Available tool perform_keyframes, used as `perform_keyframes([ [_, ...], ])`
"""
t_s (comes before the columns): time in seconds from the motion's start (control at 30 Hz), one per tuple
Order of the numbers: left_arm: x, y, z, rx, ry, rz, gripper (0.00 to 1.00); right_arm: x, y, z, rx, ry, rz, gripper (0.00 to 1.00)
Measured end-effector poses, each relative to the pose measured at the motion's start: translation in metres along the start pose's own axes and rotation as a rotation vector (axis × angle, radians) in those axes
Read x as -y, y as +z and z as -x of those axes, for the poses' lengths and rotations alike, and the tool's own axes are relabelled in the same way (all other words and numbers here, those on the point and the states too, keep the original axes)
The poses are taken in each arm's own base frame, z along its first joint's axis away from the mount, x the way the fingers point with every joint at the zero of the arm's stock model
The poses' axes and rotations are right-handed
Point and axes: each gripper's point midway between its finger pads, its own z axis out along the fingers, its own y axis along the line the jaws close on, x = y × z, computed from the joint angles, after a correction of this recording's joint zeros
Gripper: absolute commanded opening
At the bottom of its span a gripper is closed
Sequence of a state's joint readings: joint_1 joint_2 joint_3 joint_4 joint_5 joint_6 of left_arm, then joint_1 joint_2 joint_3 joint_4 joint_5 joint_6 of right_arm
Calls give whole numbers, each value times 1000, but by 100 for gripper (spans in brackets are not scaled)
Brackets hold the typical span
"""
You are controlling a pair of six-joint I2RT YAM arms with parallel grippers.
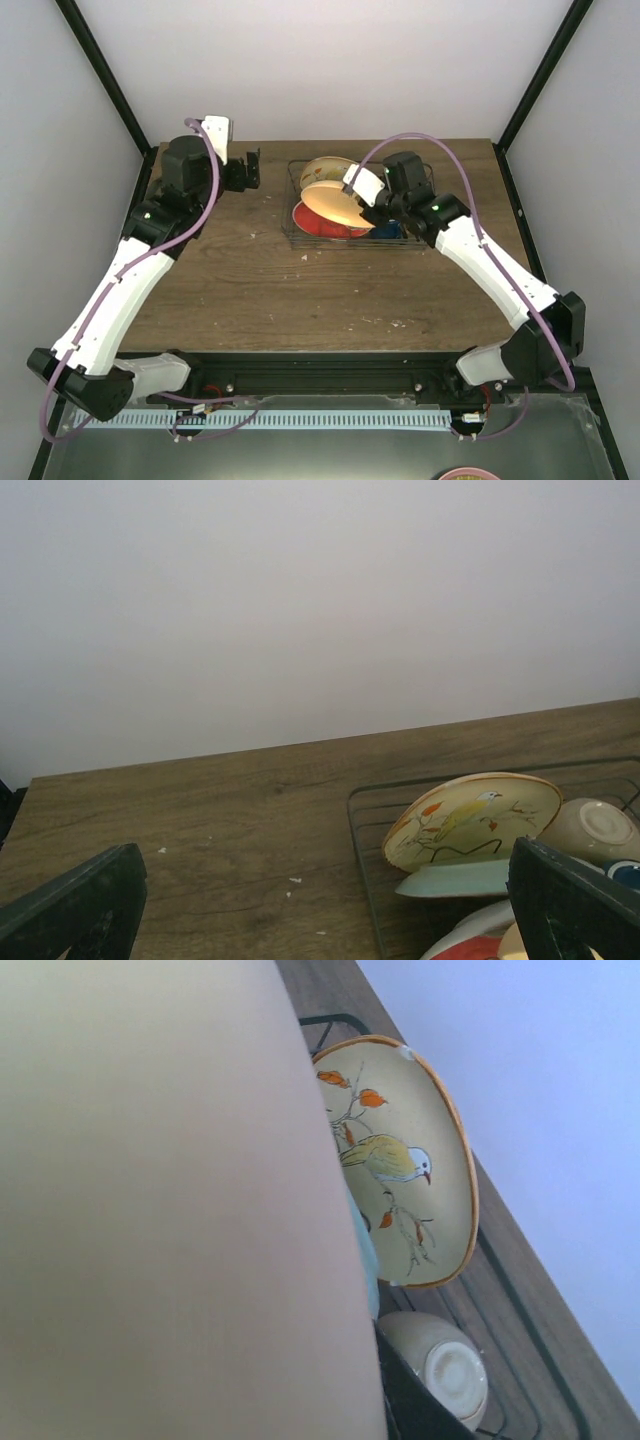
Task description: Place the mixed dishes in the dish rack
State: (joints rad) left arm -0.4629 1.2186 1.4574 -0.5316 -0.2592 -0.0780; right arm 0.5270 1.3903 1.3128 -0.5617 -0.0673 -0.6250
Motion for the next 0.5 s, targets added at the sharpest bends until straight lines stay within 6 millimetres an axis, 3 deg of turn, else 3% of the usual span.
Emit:
perform_keyframes([
  [0.33, -1, 6, -3, -8, 1, 8, 100, 5, 8, 2, 15, -58, -30, 1],
  [0.5, -1, 10, -6, -14, 2, 11, 100, -5, 20, -14, 9, -80, -28, 1],
])
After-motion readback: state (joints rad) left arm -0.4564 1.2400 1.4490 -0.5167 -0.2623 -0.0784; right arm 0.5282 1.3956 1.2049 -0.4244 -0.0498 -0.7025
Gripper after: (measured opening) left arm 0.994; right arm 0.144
